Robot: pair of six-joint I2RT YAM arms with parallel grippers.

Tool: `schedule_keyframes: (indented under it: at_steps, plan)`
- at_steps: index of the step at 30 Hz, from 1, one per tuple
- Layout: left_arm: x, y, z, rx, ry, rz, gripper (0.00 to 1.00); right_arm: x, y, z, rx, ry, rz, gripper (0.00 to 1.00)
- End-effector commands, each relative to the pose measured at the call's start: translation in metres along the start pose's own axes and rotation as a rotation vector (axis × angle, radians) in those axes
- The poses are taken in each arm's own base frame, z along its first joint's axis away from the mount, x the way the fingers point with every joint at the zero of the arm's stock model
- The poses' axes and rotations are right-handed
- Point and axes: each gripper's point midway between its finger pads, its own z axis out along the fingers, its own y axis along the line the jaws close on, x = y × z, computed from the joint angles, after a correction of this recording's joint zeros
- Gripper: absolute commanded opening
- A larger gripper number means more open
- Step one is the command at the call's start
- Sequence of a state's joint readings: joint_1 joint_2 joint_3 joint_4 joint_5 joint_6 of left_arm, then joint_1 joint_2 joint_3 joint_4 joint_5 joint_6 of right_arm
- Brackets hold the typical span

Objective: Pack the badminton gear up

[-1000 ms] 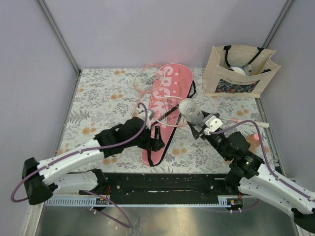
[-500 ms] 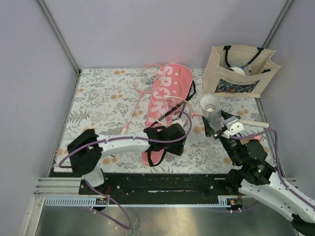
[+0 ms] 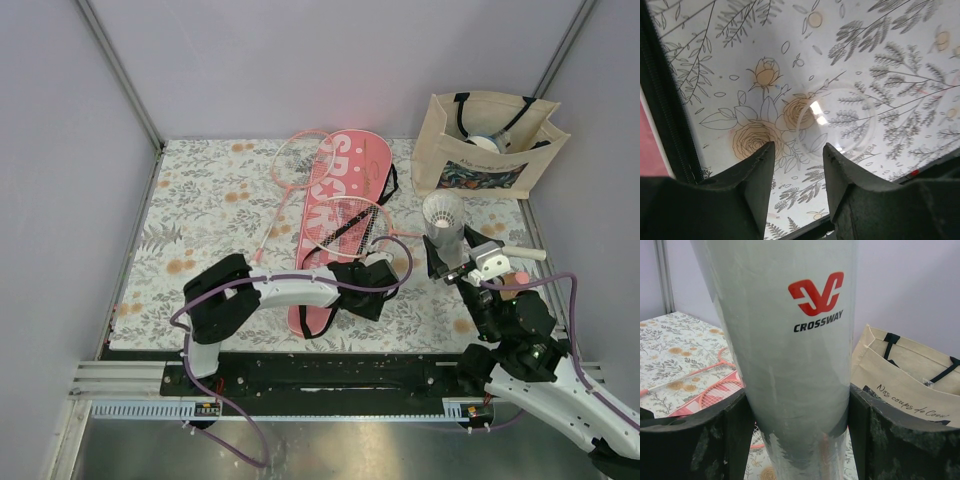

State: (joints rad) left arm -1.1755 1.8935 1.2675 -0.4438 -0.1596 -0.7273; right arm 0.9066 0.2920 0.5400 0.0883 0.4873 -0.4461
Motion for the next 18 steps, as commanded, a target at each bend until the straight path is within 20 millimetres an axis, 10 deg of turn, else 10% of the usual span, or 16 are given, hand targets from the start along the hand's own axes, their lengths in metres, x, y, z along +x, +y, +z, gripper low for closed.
schedule_keyframes:
  at_steps: [1, 18]
  plan:
    - [-0.007, -0.004, 0.004, -0.016, -0.018, -0.009, 0.45, -0.015, -0.017, -0.002, 0.07, -0.048, 0.014, 0.61]
    - [0.004, 0.014, -0.002, -0.113, 0.005, -0.011, 0.0, -0.013, -0.02, -0.004, 0.085, -0.048, 0.021, 0.61]
